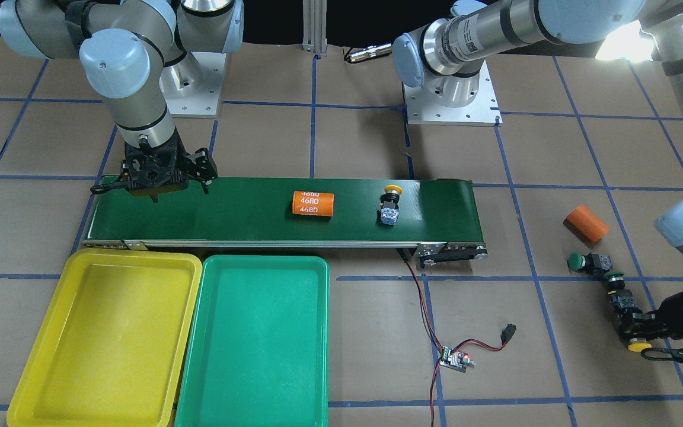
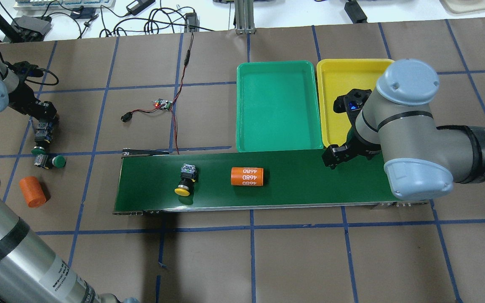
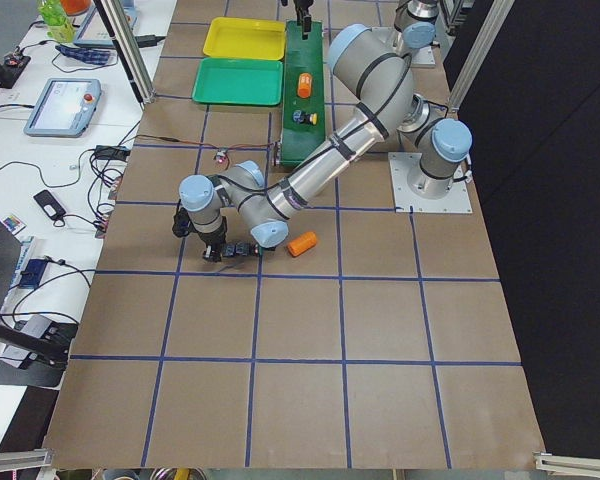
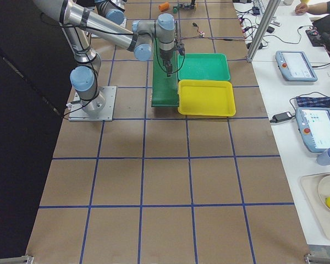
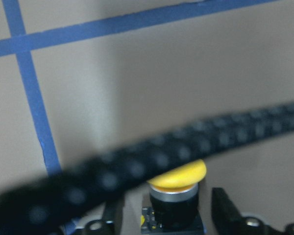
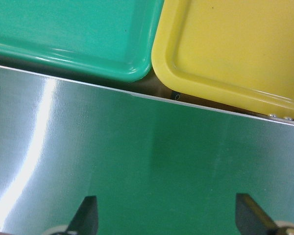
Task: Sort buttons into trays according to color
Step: 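Grasp another yellow-capped button with the left gripper, then place the second yellow-capped button on the conveyor with the left gripper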
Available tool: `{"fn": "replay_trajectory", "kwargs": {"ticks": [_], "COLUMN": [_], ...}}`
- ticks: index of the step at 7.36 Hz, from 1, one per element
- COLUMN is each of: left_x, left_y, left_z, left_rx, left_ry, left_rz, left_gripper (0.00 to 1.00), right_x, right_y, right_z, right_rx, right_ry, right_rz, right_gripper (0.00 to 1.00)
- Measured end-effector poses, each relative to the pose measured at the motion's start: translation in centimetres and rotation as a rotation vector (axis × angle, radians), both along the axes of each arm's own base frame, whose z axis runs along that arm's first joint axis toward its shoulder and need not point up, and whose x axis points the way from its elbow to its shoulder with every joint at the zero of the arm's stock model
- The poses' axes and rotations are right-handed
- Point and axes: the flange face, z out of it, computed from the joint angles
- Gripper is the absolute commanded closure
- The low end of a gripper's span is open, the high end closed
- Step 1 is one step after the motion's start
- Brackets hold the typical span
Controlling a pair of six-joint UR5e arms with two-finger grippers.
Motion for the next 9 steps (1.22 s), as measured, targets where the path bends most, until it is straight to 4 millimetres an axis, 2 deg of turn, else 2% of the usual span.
{"fn": "replay_trajectory", "kwargs": {"ticks": [1,2,3,4,5,9], "left_x": [-0.2,-1.0,-3.0,-6.5,-10.4,-28.0], "left_y": [0.1,0.2,0.6,1.6,3.9,16.5], "left_z": [1.6,4.0,6.6,8.8,10.2,11.8], "left_rx": [-0.008,-0.014,-0.014,-0.008,0.008,0.061], "left_ry": [-0.007,-0.013,-0.01,0.0,0.014,0.044], "left_rz": [0.003,0.0,-0.008,-0.016,-0.001,0.064], "left_gripper": [0.95,0.95,0.95,0.95,0.95,0.95], "right_x": [0.1,0.1,0.1,0.2,0.3,0.5], "right_y": [-0.1,-0.2,-0.2,-0.2,-0.2,-0.8], "right_z": [0.2,0.4,0.5,0.6,0.6,1.1], "right_rx": [-0.009,-0.017,-0.02,-0.022,-0.022,-0.029], "right_ry": [-0.007,-0.011,-0.014,-0.02,-0.024,-0.025], "right_rz": [-0.047,-0.084,-0.098,-0.1,-0.098,-0.103], "right_gripper": [0.0,0.0,0.0,0.0,0.0,0.0]}}
